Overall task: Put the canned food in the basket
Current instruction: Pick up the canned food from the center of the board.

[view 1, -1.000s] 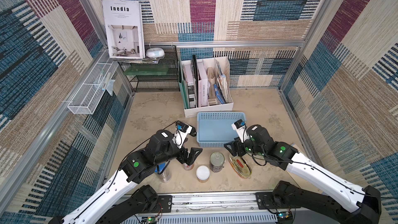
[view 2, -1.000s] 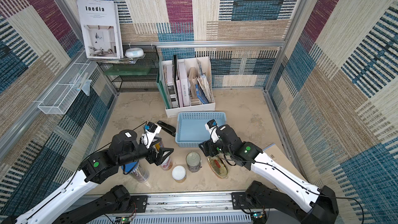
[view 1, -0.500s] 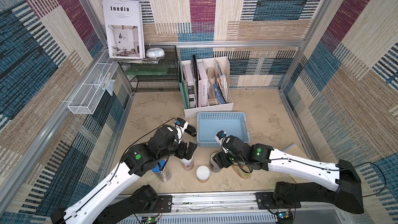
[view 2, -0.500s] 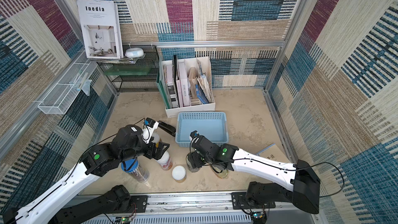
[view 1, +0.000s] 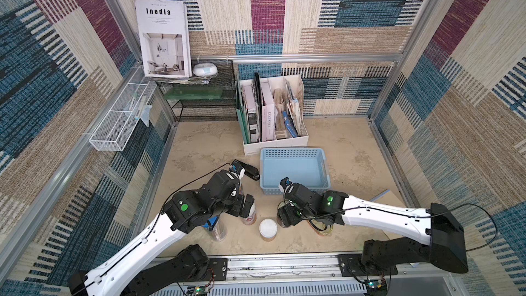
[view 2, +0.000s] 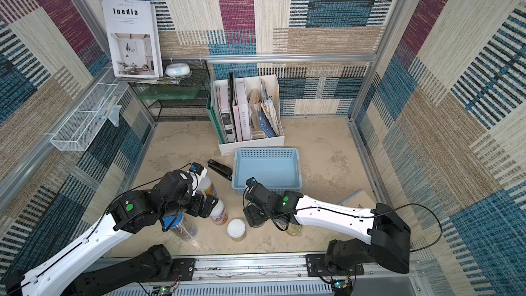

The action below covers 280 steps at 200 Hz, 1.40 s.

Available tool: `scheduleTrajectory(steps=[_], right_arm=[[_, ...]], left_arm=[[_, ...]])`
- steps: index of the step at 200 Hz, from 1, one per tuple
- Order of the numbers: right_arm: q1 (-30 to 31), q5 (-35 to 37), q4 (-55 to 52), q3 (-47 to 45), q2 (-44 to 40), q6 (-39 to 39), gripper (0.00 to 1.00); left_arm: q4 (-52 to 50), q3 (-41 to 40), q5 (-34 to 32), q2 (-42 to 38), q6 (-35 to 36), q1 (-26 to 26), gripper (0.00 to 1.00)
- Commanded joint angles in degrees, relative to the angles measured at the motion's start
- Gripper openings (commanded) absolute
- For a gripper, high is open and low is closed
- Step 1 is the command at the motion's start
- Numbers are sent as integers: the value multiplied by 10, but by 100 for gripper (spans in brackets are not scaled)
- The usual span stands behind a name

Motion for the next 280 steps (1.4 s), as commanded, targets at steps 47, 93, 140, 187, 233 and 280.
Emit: scheduleTrajectory(steps=[47,93,140,187,233,280], right_arm=[[1,29,-20,5,31,5,79],[2,40,-46,11,51,9,72],[5,64,-58,21,33,18,55],[5,73,-72,46,17,11,40],[5,60,-93,103,-18,-8,33],[5,74,-106,167,-57,-32,33]], left_arm=[[-43,11,-9,35,0,-10,99],[-55,8,11,56,-10,-19,98],[-54,5,20,67,-15,-24,97],[-55,0,32,82,-21,-28,97],[-54,-4,47,93,-25,-31,97],[-55,-6,49,115,-29,-35,97]])
